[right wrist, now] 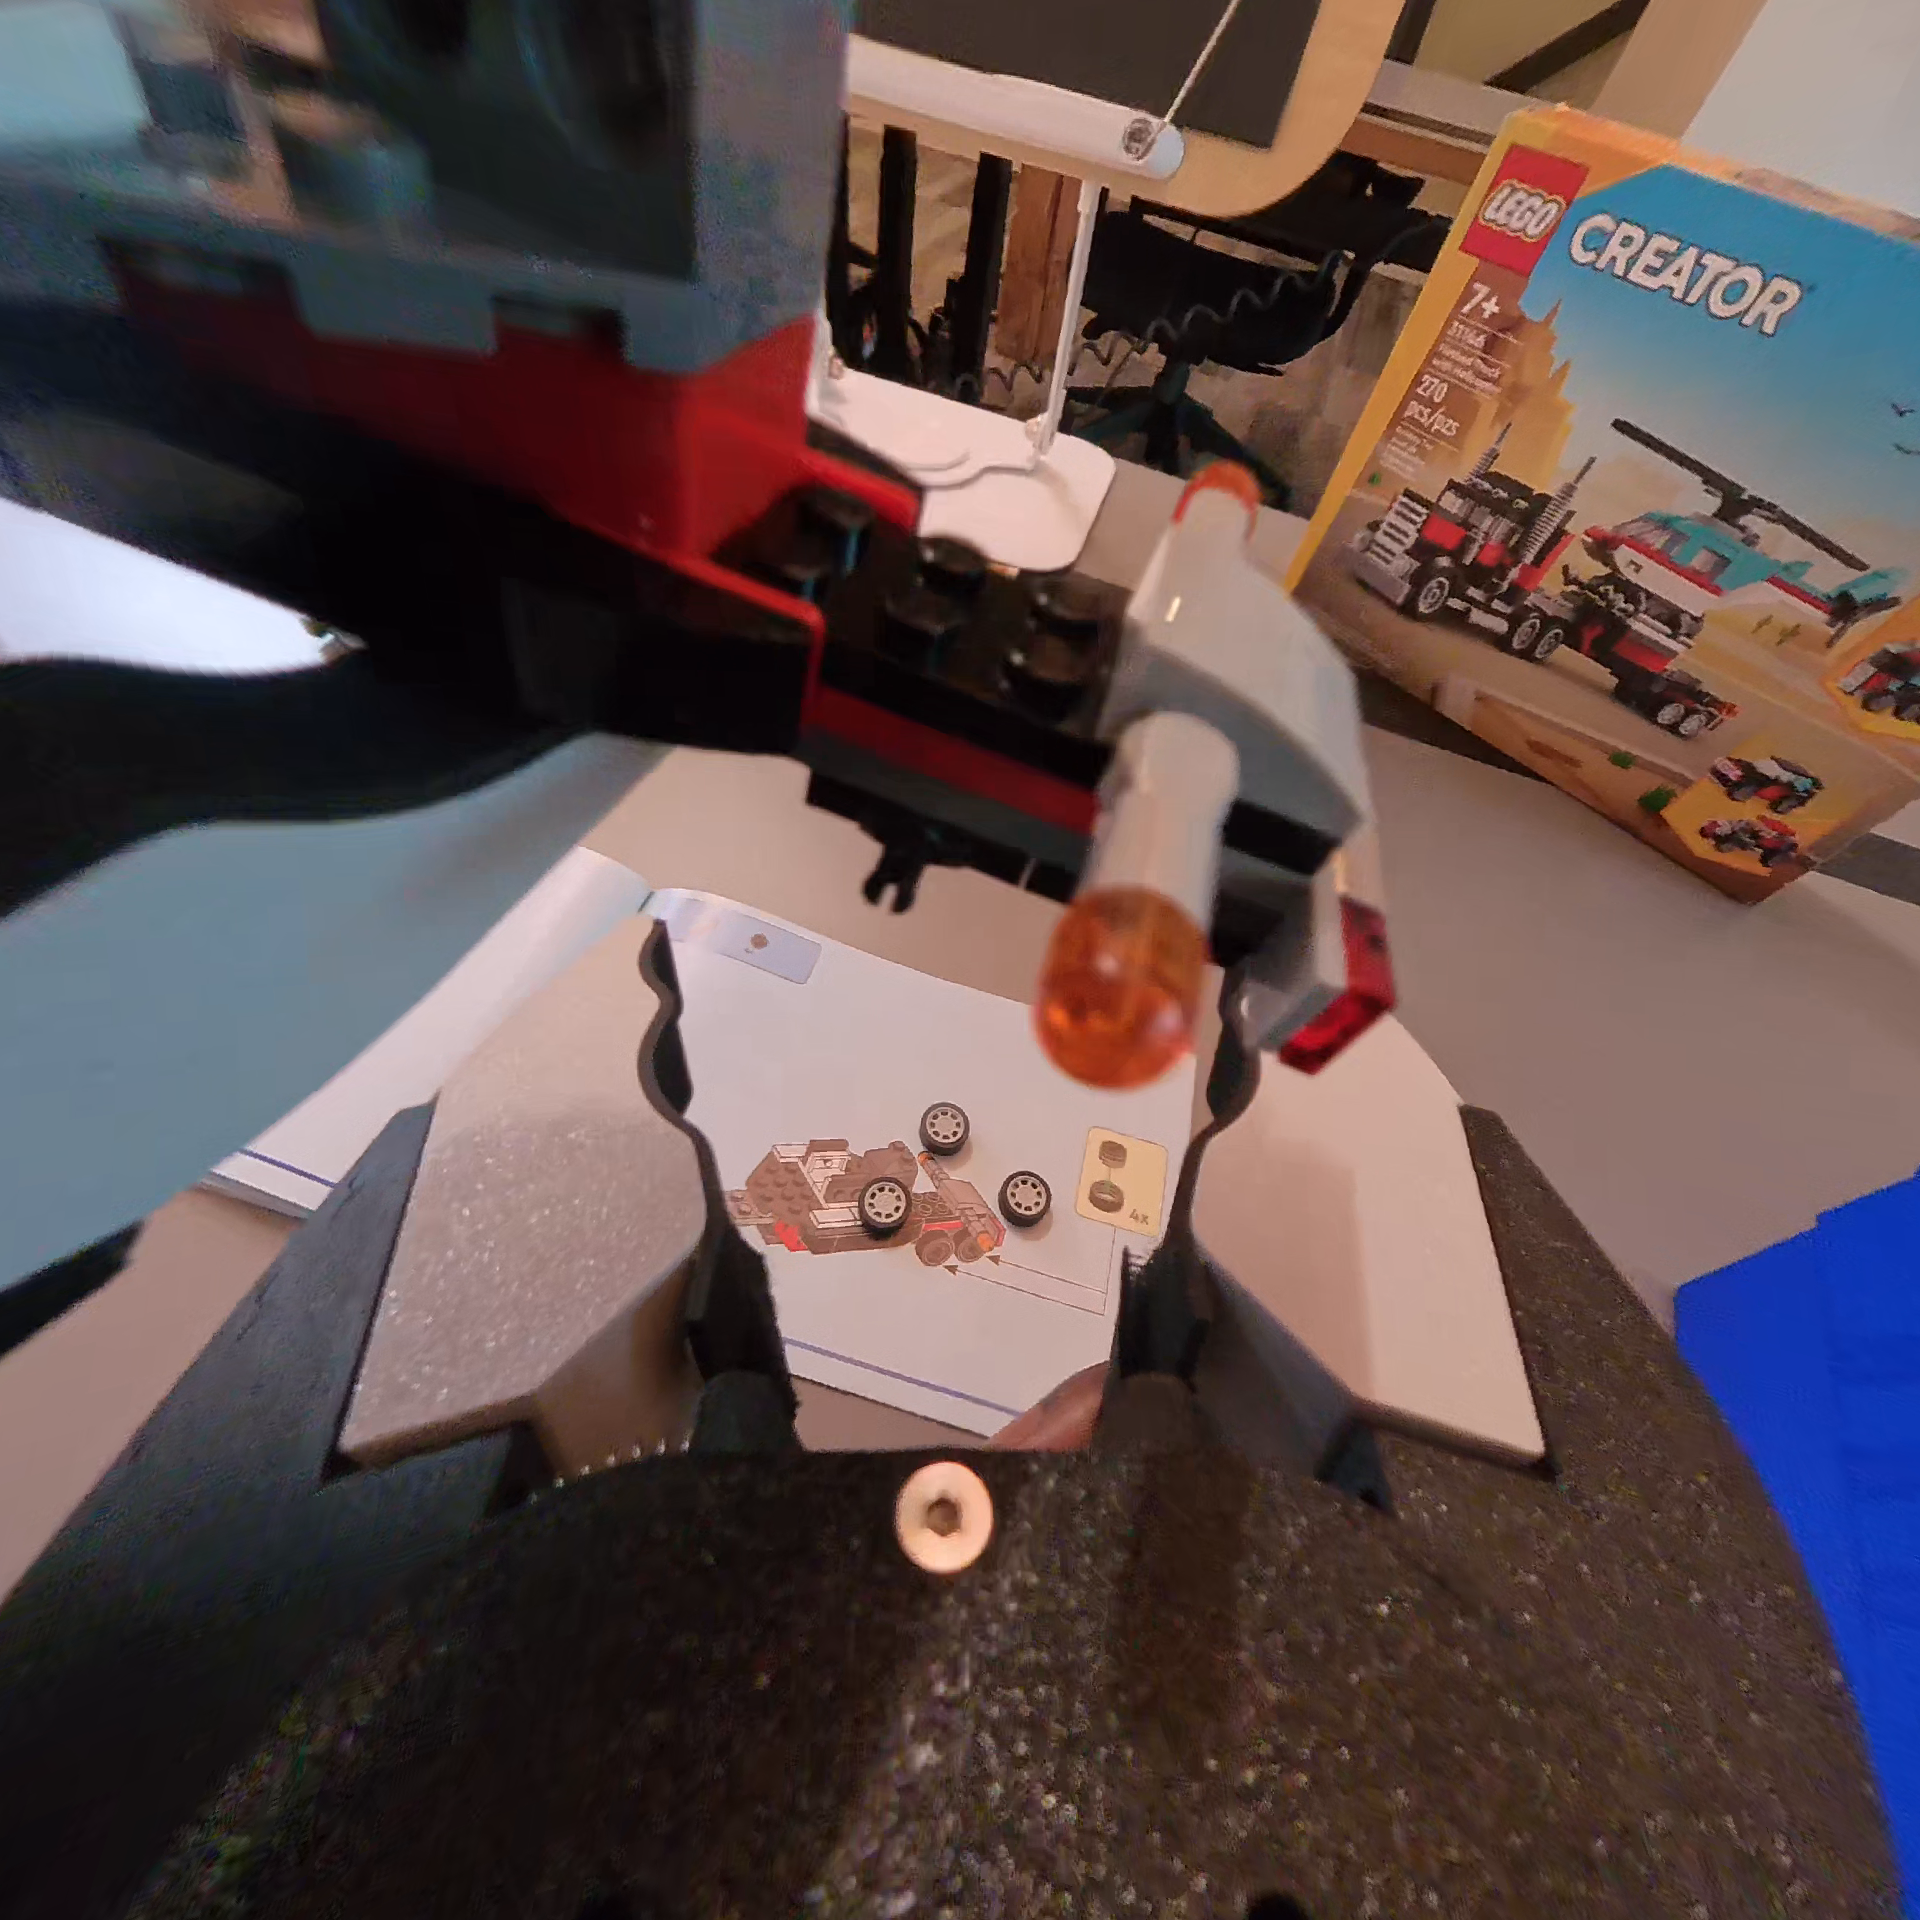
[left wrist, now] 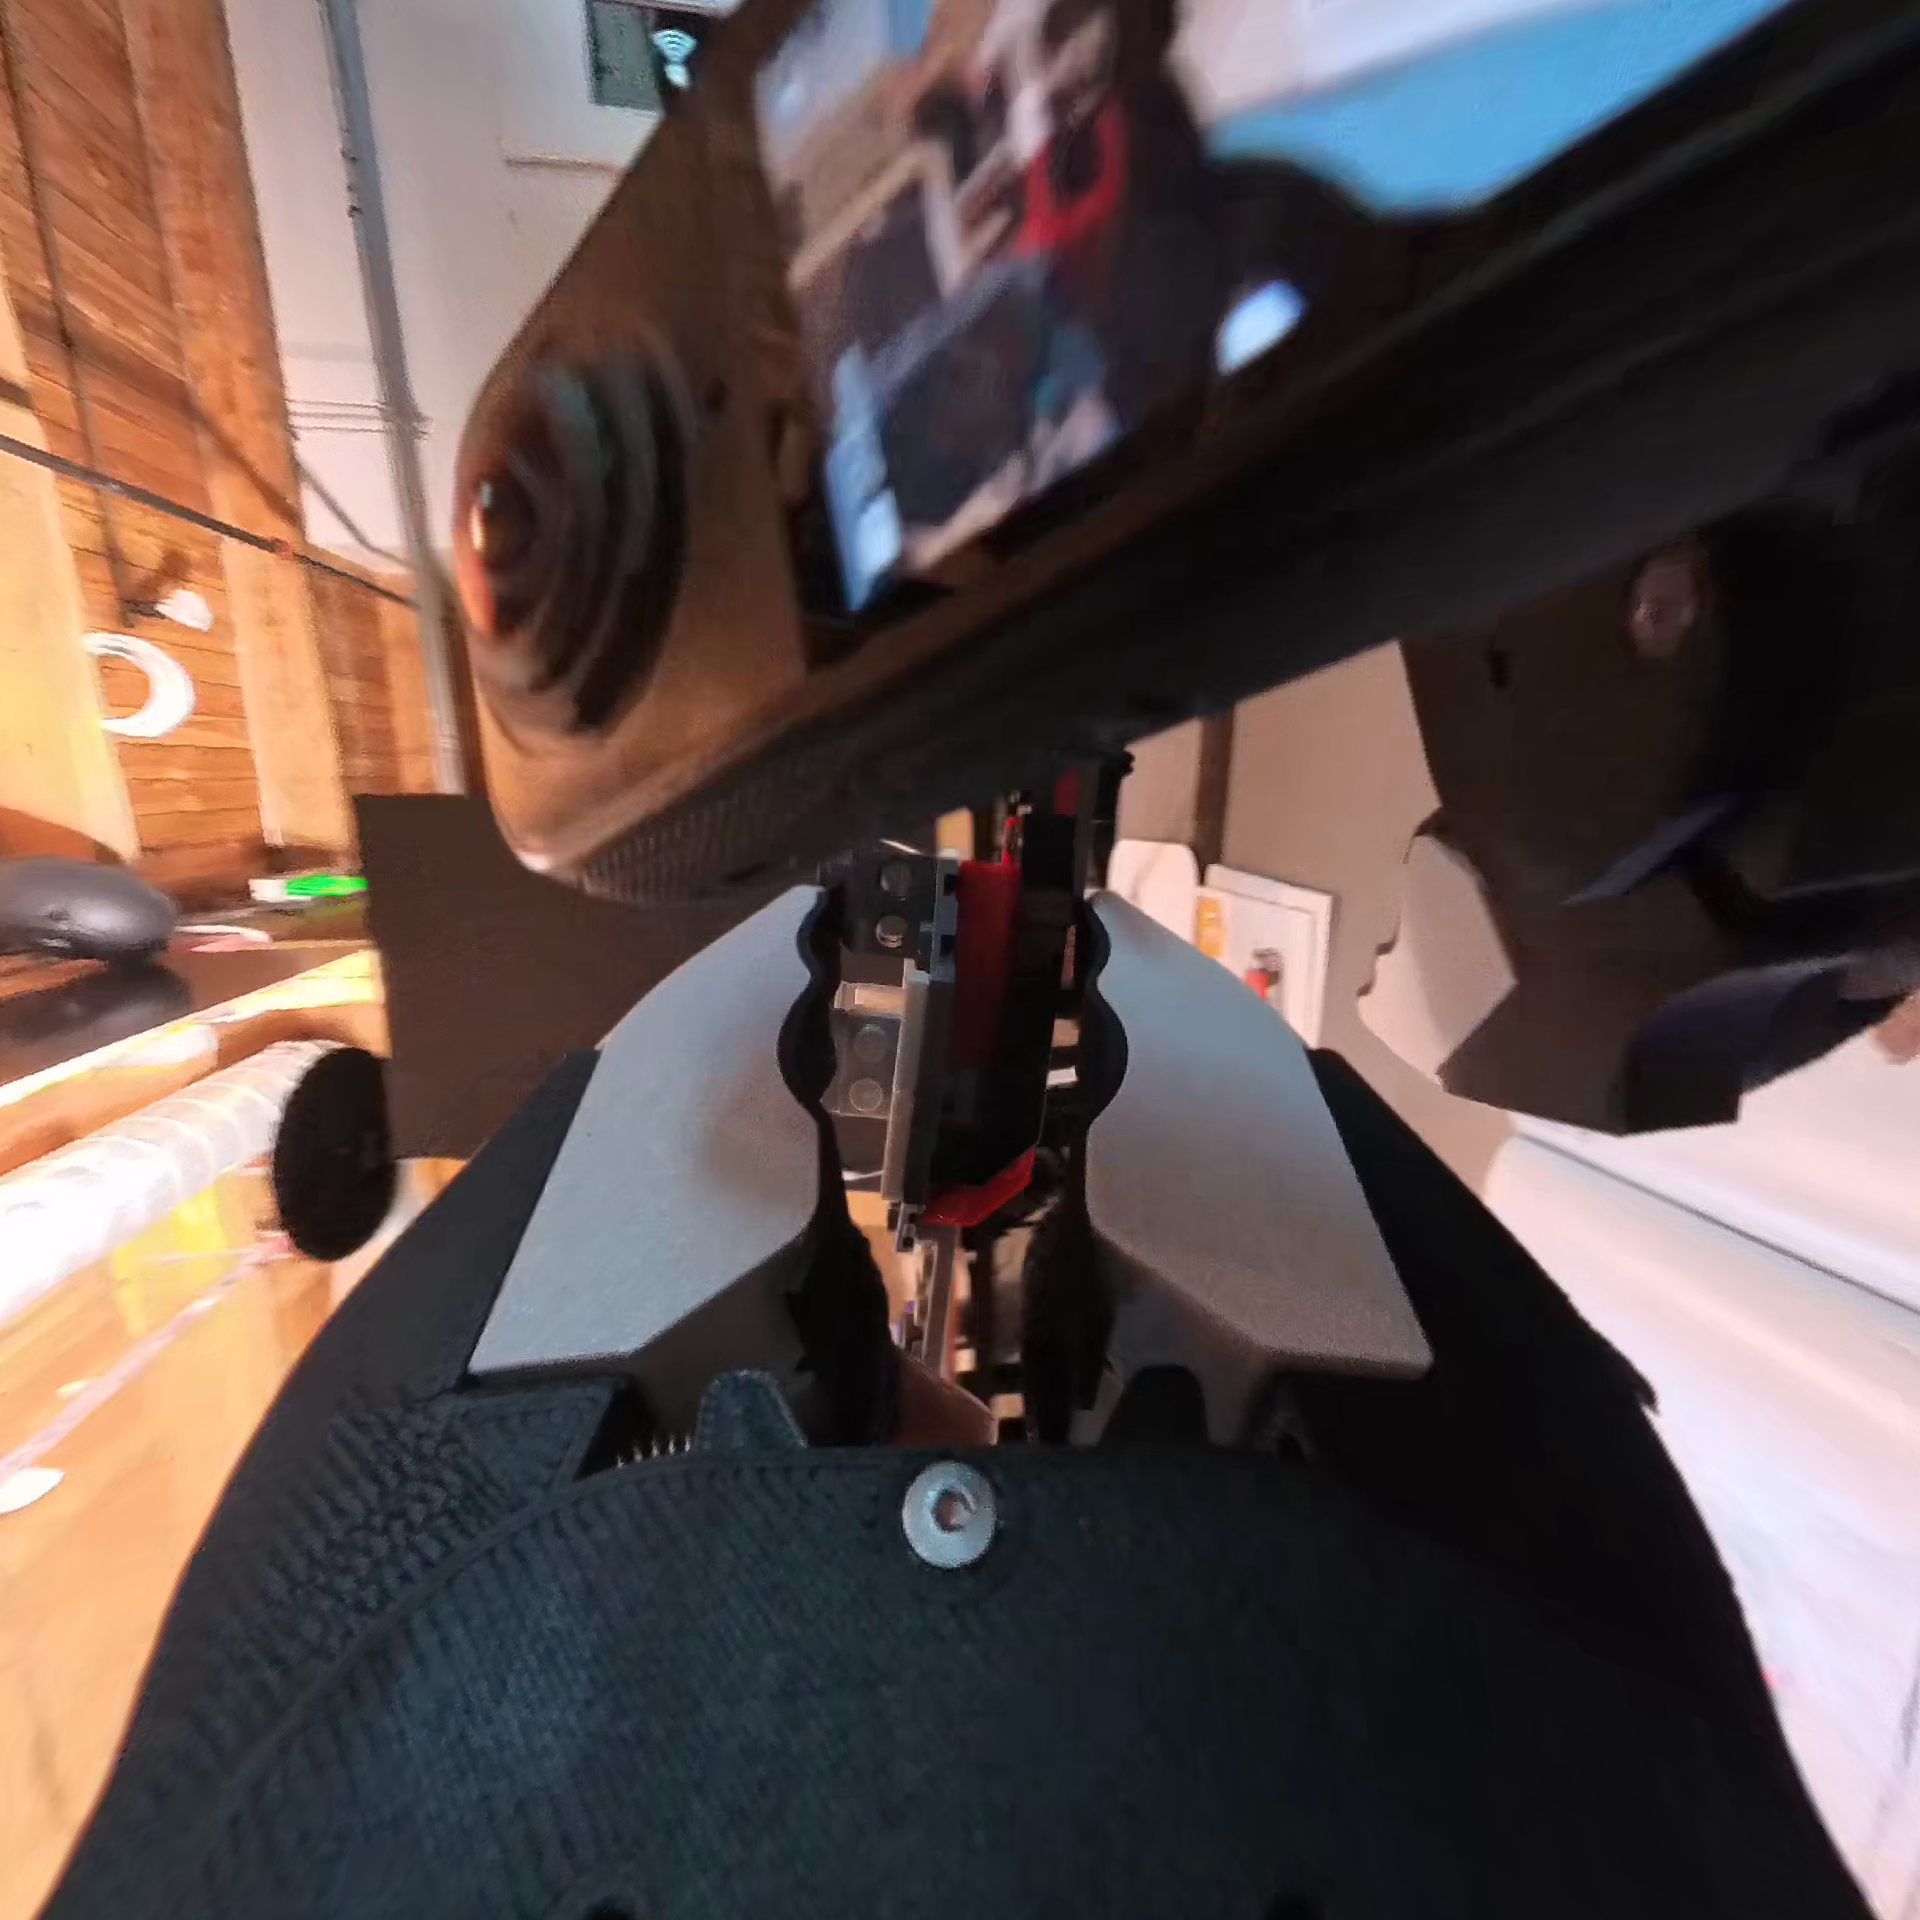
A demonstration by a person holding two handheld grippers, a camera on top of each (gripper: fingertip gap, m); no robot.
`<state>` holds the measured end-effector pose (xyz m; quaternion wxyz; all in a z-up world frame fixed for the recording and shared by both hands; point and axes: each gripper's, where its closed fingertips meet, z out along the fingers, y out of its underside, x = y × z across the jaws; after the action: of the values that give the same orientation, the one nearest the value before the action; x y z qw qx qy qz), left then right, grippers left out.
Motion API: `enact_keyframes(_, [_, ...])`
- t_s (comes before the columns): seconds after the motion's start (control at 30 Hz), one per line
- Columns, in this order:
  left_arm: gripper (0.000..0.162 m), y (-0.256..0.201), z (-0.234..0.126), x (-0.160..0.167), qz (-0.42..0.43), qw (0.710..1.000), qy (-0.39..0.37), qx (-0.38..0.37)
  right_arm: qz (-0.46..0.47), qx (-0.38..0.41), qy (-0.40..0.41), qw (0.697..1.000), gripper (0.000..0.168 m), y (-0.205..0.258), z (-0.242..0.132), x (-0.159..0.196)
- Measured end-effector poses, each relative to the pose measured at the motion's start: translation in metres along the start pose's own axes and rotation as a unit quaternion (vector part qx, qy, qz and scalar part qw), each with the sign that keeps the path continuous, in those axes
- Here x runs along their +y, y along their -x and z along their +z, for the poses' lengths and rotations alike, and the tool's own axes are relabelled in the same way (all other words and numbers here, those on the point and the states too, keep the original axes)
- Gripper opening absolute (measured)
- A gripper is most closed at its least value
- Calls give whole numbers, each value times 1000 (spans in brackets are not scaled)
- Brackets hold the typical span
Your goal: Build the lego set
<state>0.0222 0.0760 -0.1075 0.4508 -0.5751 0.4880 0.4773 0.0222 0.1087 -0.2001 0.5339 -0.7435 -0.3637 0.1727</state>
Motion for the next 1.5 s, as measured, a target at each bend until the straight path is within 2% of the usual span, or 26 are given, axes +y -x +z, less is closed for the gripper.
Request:
enact_keyframes(0.13, [44,-3,-1,14,-67,997,-10,41,-8,-15,-4,1000,99,7,-2,-3])
enact_keyframes(0.27, [44,-17,-7,26,-165,977,-49,126,-17,-58,-9,998,96,20,-10,-4])
enact_keyframes(0.47, [44,-50,-5,83,-218,961,-40,162,-41,-87,-3,995,94,17,-22,9])
enact_keyframes(0.57, [44,-86,5,124,-192,964,18,182,-44,-84,11,995,94,10,-26,23])
enact_keyframes(0.67, [44,-121,13,144,-135,968,57,203,-35,-88,17,995,93,9,-27,32])
enact_keyframes(0.8, [44,-157,17,143,-113,963,75,235,-41,-93,17,995,93,11,-27,37])
enact_keyframes(0.93, [44,-174,24,149,-92,966,94,221,-45,-104,15,993,93,17,-25,38])
enact_keyframes(1.13, [44,-176,16,150,-136,960,90,226,-50,-123,24,991,95,26,-23,45])
enact_keyframes(1.23, [54,-175,8,152,-165,953,90,239,-48,-133,27,990,96,30,-22,47])
enact_keyframes(1.33, [71,-175,-4,149,-232,928,78,282,-51,-144,35,988,99,34,-22,50])
enact_keyframes(1.4, [99,-177,-13,146,-293,897,73,323,-54,-148,38,987,101,35,-22,52])
enact_keyframes(1.47, [129,-180,-25,140,-361,853,69,371,-55,-153,35,986,104,37,-22,51])
enact_keyframes(1.5, [131,-178,-29,135,-395,832,60,386,-55,-155,32,986,105,38,-23,50])
